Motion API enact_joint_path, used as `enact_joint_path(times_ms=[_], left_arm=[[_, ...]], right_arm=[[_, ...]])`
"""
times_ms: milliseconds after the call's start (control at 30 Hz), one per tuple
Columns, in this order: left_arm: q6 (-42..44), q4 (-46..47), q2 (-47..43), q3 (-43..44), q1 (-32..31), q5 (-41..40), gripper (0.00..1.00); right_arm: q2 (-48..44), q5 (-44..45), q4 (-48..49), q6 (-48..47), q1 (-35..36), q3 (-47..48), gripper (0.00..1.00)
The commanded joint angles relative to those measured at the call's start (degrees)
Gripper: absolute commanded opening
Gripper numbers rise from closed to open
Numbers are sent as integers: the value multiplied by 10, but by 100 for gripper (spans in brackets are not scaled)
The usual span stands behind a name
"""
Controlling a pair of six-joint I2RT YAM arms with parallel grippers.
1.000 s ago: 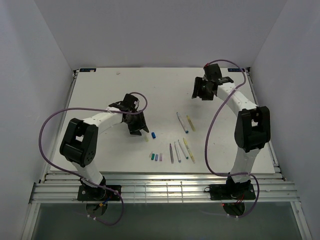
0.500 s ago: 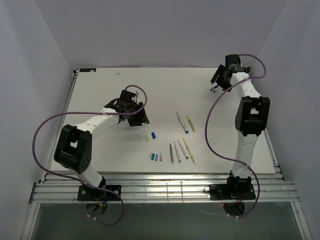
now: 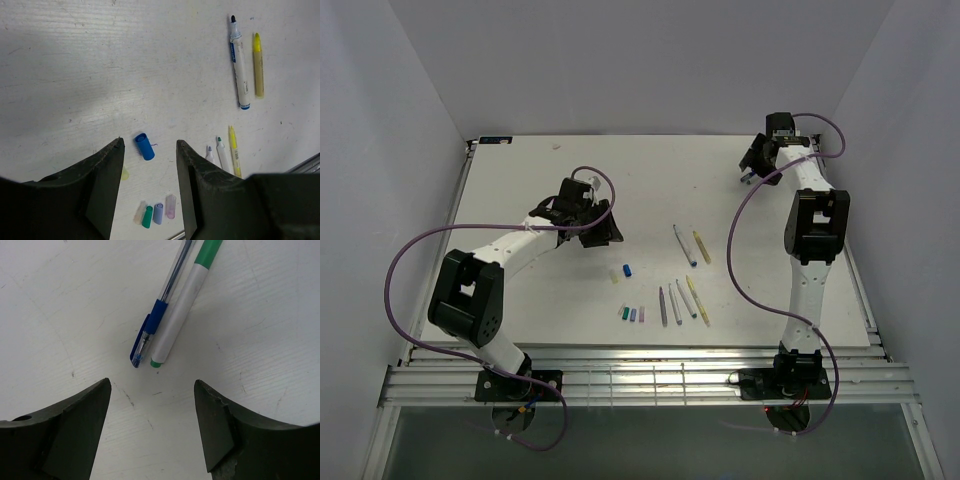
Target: Open the pen caps
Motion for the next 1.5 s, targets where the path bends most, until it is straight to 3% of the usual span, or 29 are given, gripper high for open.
enact_joint_path(times_ms=[0, 900, 1467], left_arm=[[12, 14, -11, 0, -3, 11, 56], [4, 38, -12, -25, 10, 31, 56], [-7, 57, -4, -31, 14, 48, 56]], right_arm=[[12, 22, 3, 4, -1, 31, 72], [27, 70, 0, 17, -18, 11, 63], [55, 51, 10, -1, -16, 28, 60]])
